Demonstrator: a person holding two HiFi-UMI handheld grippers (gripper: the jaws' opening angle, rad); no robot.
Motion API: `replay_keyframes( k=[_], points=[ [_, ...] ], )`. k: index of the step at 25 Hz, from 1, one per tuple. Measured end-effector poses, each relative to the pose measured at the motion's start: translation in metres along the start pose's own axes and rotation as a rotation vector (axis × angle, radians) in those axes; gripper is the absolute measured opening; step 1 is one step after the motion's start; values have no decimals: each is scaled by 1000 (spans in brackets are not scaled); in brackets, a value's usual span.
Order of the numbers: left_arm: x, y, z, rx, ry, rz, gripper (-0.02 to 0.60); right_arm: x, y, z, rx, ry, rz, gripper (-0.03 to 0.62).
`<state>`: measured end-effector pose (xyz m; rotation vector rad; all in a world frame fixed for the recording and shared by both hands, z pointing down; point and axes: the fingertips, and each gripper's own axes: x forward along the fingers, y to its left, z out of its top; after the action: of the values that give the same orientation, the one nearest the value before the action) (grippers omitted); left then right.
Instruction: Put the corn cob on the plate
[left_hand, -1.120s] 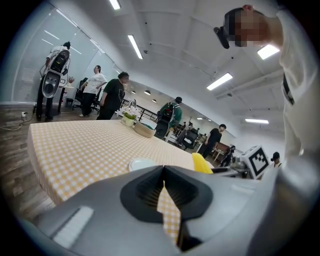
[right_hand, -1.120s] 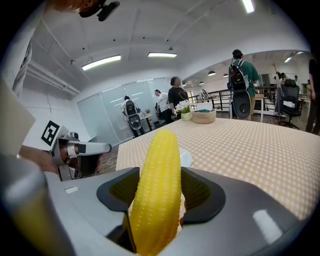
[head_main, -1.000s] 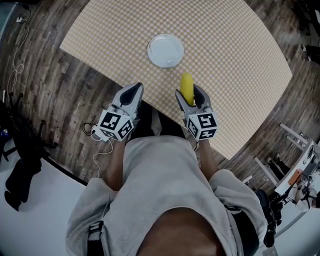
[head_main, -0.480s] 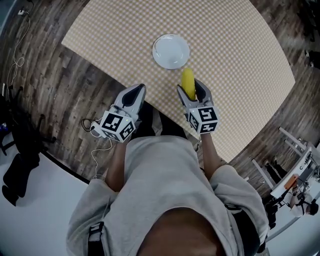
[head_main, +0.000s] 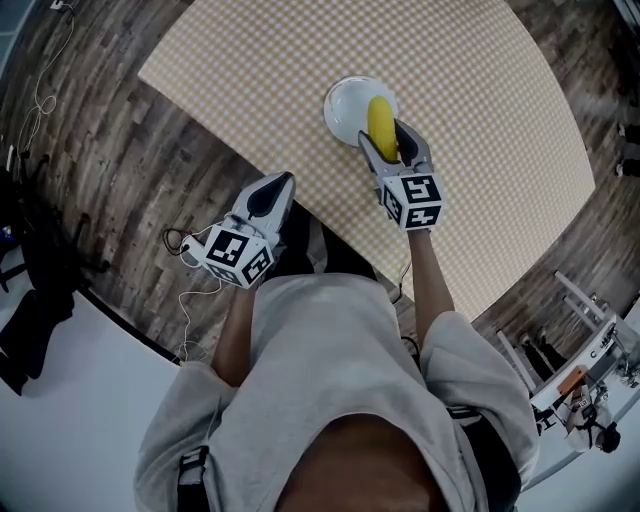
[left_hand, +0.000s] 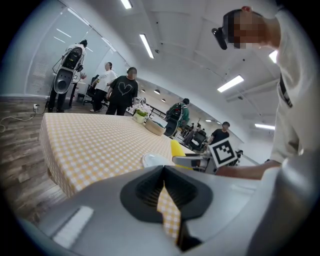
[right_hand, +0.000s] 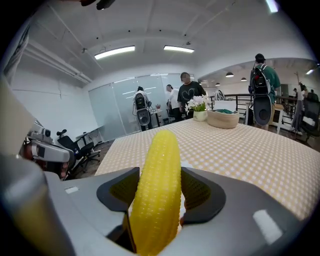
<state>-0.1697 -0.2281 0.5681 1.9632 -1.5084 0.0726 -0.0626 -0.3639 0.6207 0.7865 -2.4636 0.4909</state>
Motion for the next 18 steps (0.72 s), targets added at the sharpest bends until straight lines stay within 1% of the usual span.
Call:
replay_keyframes(
  k=[6, 8, 12, 18],
  points=[
    [-9, 11, -1, -17, -2, 22, 8, 27, -5, 15, -76, 13, 15, 262],
    [-11, 15, -2, -20, -2, 28, 8, 32, -5, 15, -138, 34, 18, 262],
    [-14, 21, -1, -28, -7, 37, 8, 40, -1, 11, -302, 81, 46, 262],
    [-15, 28, 0, -39, -7, 46, 8, 52, 4, -2, -435, 153, 107, 262]
  ],
)
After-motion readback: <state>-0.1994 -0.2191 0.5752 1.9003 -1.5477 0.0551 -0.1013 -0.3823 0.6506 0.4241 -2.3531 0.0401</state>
